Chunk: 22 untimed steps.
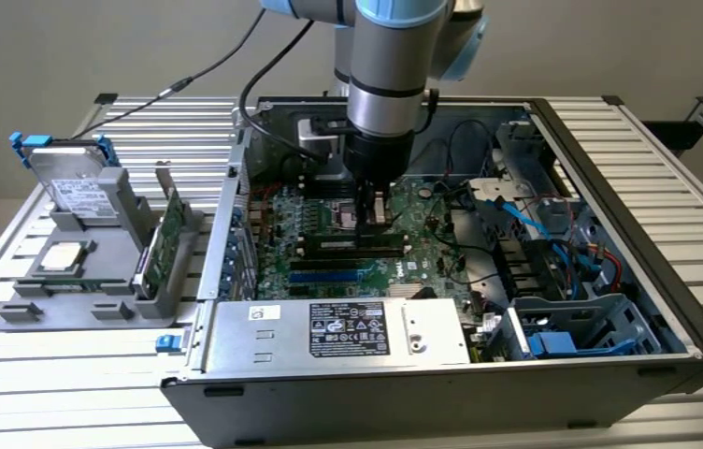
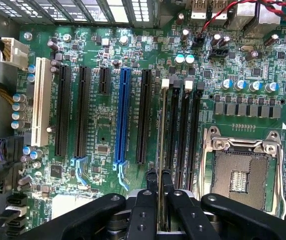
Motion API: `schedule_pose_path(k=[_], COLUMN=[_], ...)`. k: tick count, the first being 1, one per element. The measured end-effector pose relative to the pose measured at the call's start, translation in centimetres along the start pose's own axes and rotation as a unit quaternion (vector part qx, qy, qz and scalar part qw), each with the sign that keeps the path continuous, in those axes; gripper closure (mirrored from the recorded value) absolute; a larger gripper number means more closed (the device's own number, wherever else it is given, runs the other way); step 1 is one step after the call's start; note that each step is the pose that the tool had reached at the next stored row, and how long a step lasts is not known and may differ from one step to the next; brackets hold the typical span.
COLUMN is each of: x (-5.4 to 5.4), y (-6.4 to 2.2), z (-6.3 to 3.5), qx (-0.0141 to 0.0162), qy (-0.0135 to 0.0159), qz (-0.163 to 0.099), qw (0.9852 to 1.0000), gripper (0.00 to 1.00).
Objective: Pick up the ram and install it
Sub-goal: 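Insert the ram into the slot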
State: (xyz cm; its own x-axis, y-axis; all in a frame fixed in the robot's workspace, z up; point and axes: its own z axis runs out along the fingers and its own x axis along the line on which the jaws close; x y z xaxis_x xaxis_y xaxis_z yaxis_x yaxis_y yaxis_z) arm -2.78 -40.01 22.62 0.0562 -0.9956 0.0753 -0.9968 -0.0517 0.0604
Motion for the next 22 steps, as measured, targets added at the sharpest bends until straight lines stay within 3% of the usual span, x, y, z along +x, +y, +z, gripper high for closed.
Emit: schedule_pose_path(k=[22], x=[0.00], y=[-0.39], z=[0.21], qx=[-0.0062], qy=[-0.0007], qz=[0.000], qw=[1.0000], gripper=[0.87])
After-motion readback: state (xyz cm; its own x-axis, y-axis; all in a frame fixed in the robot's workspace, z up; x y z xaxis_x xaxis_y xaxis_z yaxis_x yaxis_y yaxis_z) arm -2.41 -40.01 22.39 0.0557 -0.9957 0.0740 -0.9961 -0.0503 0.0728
